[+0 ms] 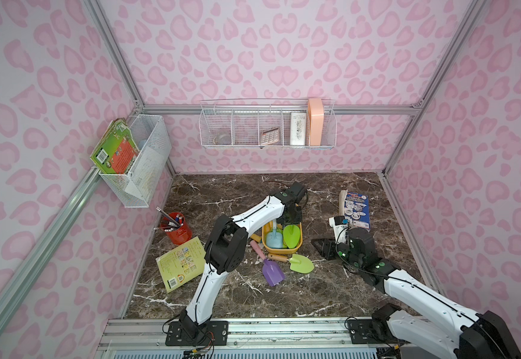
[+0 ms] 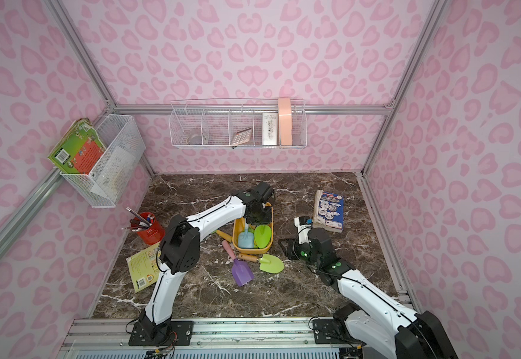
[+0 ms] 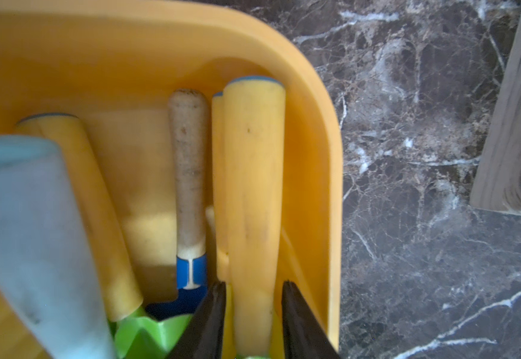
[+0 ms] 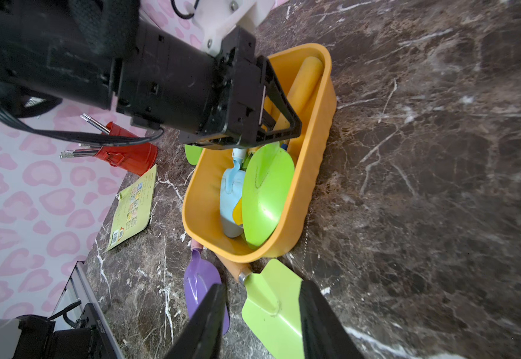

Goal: Put the shovel into the storage box
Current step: Place the shovel in the storage box.

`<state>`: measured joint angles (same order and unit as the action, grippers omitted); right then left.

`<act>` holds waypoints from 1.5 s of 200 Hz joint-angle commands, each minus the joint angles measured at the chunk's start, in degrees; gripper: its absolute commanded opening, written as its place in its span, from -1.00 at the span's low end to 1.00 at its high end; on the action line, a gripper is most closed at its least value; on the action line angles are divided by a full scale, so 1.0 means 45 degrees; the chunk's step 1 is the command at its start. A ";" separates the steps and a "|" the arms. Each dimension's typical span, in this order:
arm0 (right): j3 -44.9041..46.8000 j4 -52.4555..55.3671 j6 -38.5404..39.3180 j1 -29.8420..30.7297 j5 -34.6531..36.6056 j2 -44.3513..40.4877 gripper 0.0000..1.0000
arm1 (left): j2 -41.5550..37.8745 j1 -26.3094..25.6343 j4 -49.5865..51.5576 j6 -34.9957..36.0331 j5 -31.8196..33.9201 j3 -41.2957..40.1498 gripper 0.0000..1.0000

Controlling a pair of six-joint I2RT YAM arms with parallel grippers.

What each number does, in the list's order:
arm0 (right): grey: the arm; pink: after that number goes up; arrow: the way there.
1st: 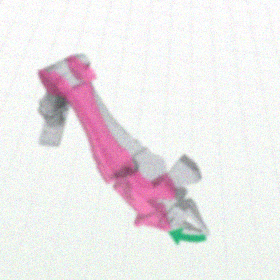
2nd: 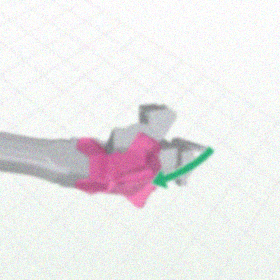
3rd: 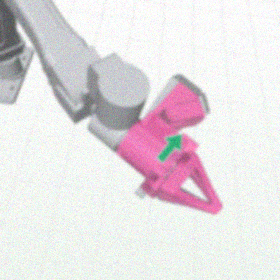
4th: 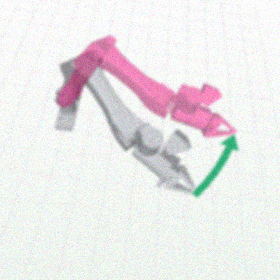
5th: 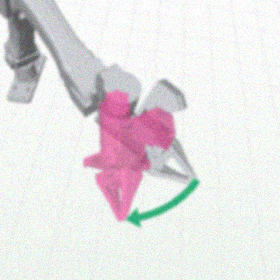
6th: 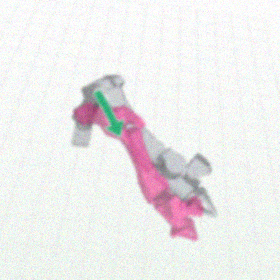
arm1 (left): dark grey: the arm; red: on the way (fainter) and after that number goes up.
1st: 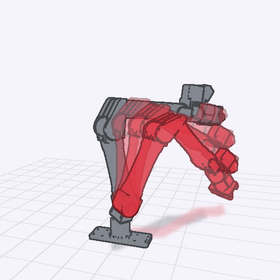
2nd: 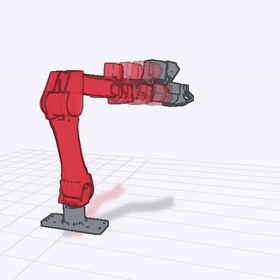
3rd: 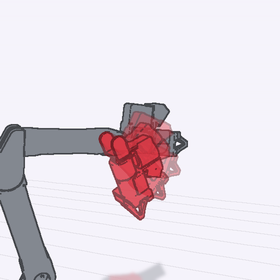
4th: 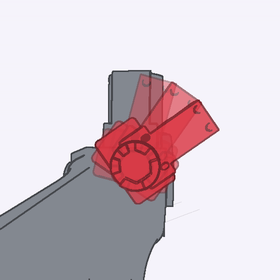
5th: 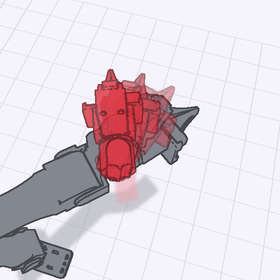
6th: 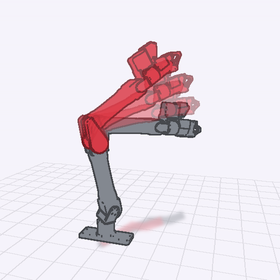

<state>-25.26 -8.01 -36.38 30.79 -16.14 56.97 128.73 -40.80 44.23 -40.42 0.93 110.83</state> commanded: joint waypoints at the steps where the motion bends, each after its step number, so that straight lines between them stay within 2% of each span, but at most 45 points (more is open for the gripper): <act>1: -0.0150 -0.0207 -0.0040 0.0019 -0.0036 -0.0033 -0.15 | -0.0536 -0.0014 0.0050 -0.0067 -0.0002 -0.0152 -0.30; 48: -0.0169 -0.0466 -0.0177 0.0014 -0.0200 0.0132 -0.15 | -0.1140 -0.0019 -0.0069 0.0194 0.0418 -0.0954 -0.51; 77: -0.0159 -0.0446 -0.0177 0.0013 -0.0158 0.0172 -0.15 | -0.0819 -0.0036 -0.0205 -0.0001 -0.0065 -0.1325 -0.52; 117: -0.0014 -0.0429 -0.0158 0.0024 -0.0084 0.0017 -0.15 | -0.0638 -0.0036 -0.0136 0.0123 0.0243 -0.1579 -0.53; 173: -0.0032 -0.0651 -0.0255 0.0014 -0.0144 0.0304 -0.15 | -0.1484 -0.0114 -0.0317 0.0565 0.0060 -0.1295 -0.44; 224: -0.0341 -0.0365 -0.0064 0.0029 -0.0094 0.0250 -0.14 | -0.3307 -0.0153 -0.0345 0.1175 -0.0279 -0.1991 -0.39; 300: -0.1865 0.0589 0.0863 0.1433 0.0908 0.1205 -0.11 | -0.8313 -0.0051 -0.0503 0.1225 0.0694 -0.7038 -0.33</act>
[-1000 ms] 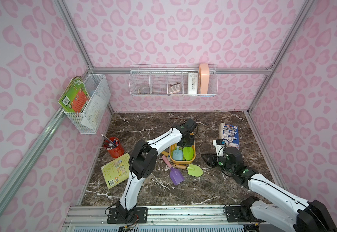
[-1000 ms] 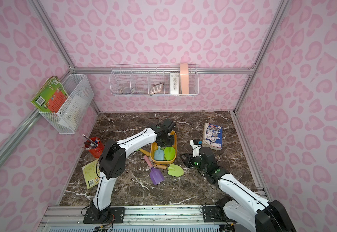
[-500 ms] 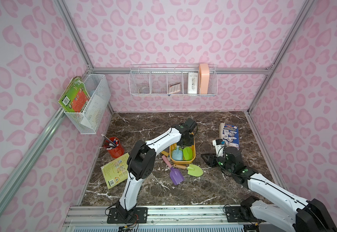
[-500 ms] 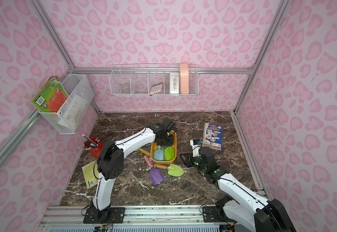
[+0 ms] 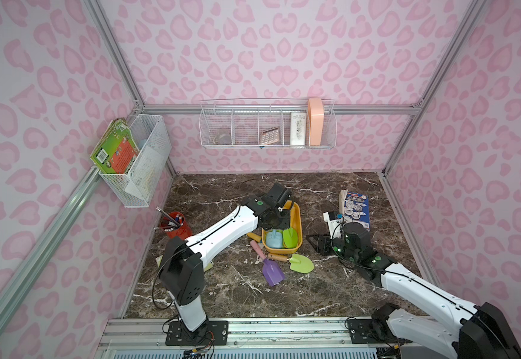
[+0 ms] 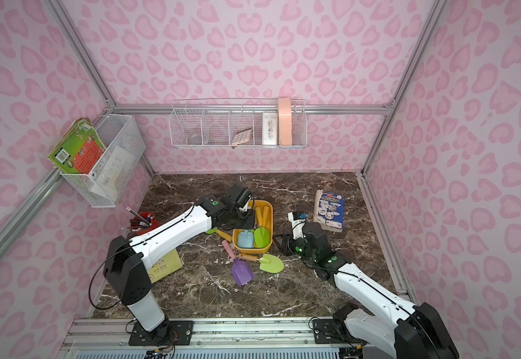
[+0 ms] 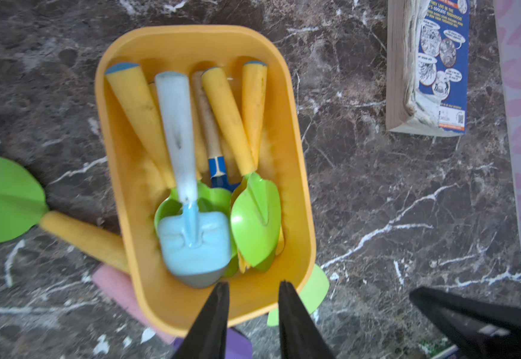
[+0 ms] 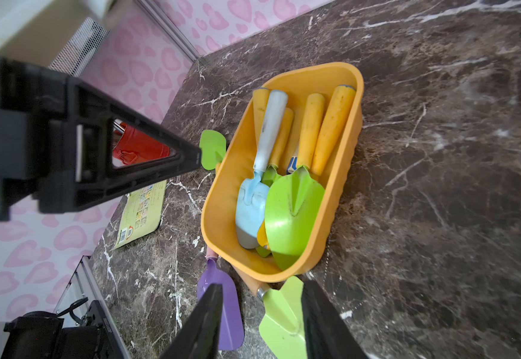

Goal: Put the shovel into the storage box
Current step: Place the shovel in the storage box, then pick up the shovel from the center of the board.

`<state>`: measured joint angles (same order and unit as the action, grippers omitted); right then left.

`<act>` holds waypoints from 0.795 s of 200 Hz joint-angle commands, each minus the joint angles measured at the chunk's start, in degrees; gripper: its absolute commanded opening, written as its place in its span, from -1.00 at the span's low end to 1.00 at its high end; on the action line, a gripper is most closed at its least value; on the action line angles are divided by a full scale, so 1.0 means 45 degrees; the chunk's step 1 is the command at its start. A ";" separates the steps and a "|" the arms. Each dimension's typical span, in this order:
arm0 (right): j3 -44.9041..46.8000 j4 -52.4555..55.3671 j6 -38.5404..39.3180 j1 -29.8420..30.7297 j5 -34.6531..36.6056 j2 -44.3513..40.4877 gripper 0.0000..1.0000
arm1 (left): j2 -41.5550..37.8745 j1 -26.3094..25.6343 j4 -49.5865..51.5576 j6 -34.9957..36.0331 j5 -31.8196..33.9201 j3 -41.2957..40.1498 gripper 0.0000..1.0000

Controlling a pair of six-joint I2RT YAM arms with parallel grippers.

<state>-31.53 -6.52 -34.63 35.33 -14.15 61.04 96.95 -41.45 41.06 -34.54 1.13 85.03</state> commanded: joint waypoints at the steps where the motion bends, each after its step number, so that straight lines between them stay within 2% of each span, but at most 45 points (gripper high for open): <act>1: -0.0482 0.0258 0.0482 0.0446 0.0468 0.0322 -0.11 | -0.1319 0.0093 0.0226 -0.0109 0.0669 -0.1371 -0.32; 34: -0.1168 0.0252 0.0787 0.1351 0.0716 0.1043 -0.11 | -0.3468 0.0297 0.0903 -0.0485 0.1561 -0.3329 -0.31; 83: -0.2269 0.0561 0.1102 0.2534 0.0937 0.2591 -0.09 | -0.6307 0.1412 0.1306 -0.1190 0.1704 -0.5903 -0.23; 121: -0.3206 0.0977 0.1325 0.3253 0.1076 0.3662 -0.08 | -0.7084 0.2012 0.1588 -0.1288 0.1805 -0.6703 -0.22; 159: -0.3531 0.1101 0.1300 0.3469 0.0977 0.4047 -0.08 | -0.7449 0.2440 0.1247 -0.1089 0.1051 -0.6958 -0.22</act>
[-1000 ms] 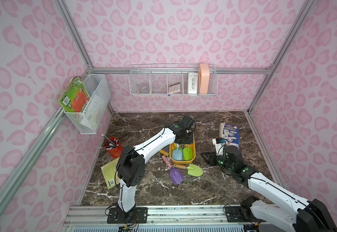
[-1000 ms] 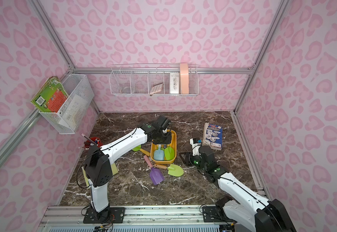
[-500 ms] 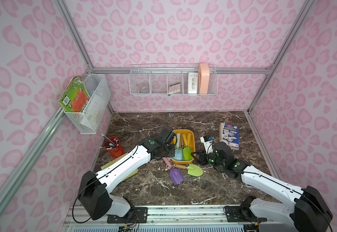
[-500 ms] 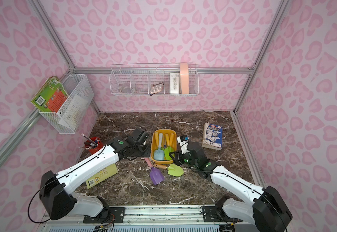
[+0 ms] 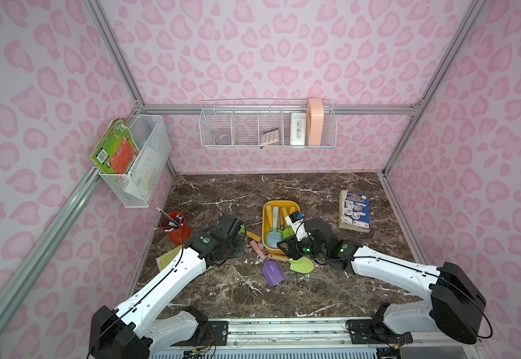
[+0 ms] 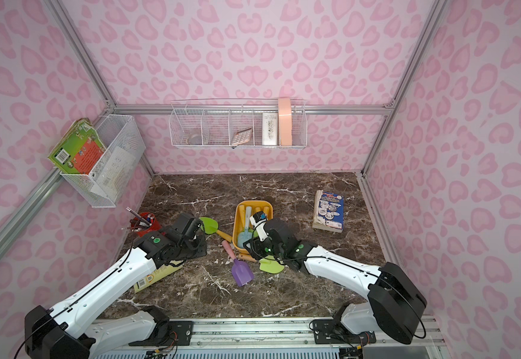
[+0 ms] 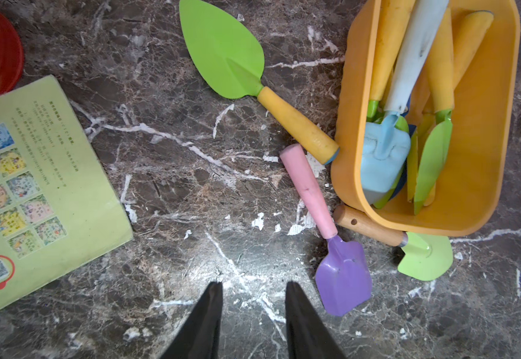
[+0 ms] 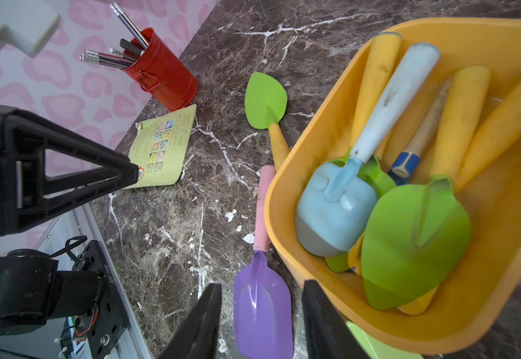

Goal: Put the shovel into the storage box
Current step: Pick up the shovel from the center of the board.

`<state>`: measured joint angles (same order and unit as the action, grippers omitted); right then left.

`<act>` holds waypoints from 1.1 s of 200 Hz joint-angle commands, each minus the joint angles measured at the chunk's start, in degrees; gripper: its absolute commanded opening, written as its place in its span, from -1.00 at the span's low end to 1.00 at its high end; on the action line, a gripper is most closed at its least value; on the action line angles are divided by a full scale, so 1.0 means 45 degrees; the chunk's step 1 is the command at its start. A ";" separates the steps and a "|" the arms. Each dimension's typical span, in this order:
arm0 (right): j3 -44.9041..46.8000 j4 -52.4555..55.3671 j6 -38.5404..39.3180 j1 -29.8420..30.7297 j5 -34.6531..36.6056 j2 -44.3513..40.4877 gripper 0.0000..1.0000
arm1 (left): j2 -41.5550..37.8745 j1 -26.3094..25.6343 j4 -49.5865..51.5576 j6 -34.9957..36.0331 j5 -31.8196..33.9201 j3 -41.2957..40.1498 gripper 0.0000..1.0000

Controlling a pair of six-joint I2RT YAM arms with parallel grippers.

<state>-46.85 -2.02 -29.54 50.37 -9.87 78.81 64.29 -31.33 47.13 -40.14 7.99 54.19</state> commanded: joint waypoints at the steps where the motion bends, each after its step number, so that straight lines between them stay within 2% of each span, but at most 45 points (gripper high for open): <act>1: -0.0121 0.0099 0.0173 0.0121 0.0025 0.0102 -0.08 | -0.0199 0.0208 -0.0113 0.0172 -0.0500 -0.0107 -0.22; 56: -0.0285 0.0122 0.0192 0.0233 -0.0132 0.0284 -0.07 | -0.0872 0.0996 -0.0166 0.0287 -0.1409 -0.0449 -0.22; 80: -0.0561 0.0212 0.0225 0.0398 -0.0420 0.0818 0.08 | -0.1175 0.1340 -0.0092 0.0316 -0.1645 -0.0596 -0.20; 94: -0.0701 0.0175 0.0263 0.0549 -0.0467 0.1131 0.07 | -0.1250 0.1486 0.0048 0.0345 -0.1655 -0.0656 -0.20; 110: -0.0902 0.0109 0.0289 0.0673 -0.0541 0.1487 0.07 | -0.1382 0.1638 0.0159 0.0347 -0.1654 -0.0767 -0.02; 131: -0.1411 0.0329 0.0361 0.0901 -0.0492 0.2087 0.07 | -0.1651 0.1916 0.0105 0.0346 -0.1877 -0.0929 0.08; 220: -0.3209 0.1370 0.0402 0.1322 -0.0224 0.4362 0.03 | -0.2035 0.2733 0.0422 0.0854 -0.2182 -0.0771 0.09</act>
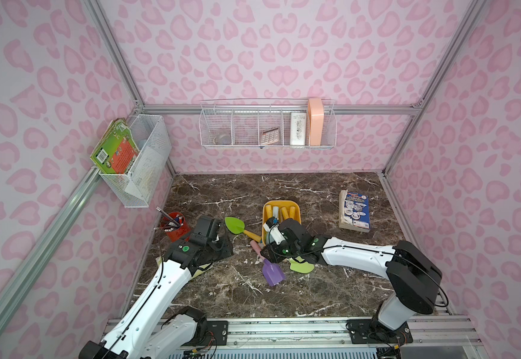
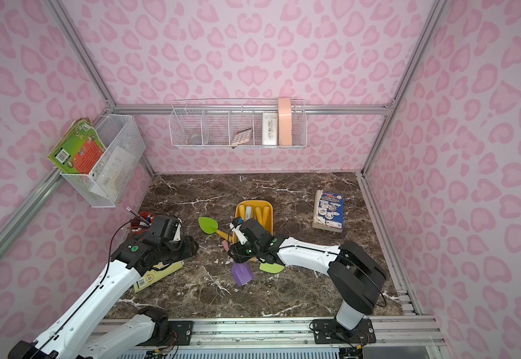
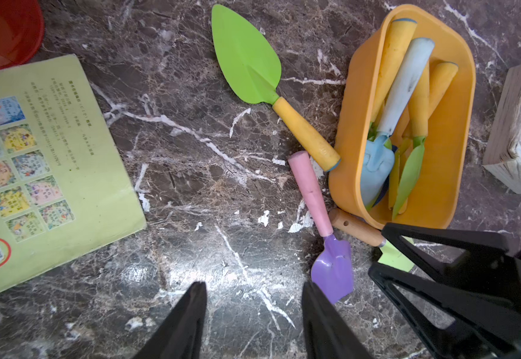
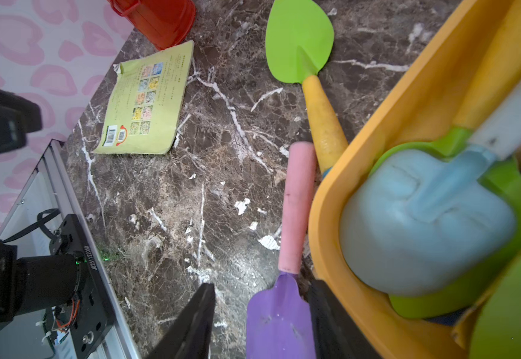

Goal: Put the shovel into the storage box
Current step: Pick up the shovel from the center of the board.

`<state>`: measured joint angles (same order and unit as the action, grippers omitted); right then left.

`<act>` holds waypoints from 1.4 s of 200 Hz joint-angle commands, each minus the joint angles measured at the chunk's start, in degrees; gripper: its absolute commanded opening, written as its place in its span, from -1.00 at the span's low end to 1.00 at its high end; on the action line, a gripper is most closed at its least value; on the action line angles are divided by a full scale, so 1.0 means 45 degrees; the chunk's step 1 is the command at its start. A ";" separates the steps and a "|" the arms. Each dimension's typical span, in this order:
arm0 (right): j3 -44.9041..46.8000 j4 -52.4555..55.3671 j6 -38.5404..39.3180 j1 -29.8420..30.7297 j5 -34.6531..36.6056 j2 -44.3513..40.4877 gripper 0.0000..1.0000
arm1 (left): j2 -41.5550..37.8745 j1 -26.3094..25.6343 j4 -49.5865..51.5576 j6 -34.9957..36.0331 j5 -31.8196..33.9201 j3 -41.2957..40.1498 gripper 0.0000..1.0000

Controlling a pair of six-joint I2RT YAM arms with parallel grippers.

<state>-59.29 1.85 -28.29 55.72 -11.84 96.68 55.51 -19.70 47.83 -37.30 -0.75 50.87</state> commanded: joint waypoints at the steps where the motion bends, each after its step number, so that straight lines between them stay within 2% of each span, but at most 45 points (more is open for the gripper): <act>1: -0.0471 0.0528 0.0130 0.0144 0.0221 0.0409 0.03 | -0.0076 0.0155 0.0268 0.0222 -0.0241 -0.0044 0.09; 75: -0.2888 0.2136 0.0017 0.0253 0.0342 0.2637 0.02 | -0.0249 0.0251 -0.0077 -0.0015 -0.0316 -0.0583 0.09; 125: -0.4673 0.3502 -0.0018 0.0487 0.1231 0.3867 0.01 | -0.0388 0.0290 0.0056 -0.0049 -0.0183 -0.0602 0.08; 197: -0.5202 0.4188 -0.0120 0.0673 0.2127 0.4586 -0.02 | -0.0521 0.0313 0.0039 -0.0110 -0.0182 -0.0825 0.08; 280: -0.4733 0.4232 -0.0212 0.0937 0.3074 0.4085 -0.01 | -0.0463 0.0317 -0.0051 -0.0144 -0.0245 -0.0876 0.08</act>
<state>-80.86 19.44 -28.75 60.07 -0.23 114.87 53.23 -18.33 47.81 -37.58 -1.83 47.03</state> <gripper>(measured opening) 0.497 0.541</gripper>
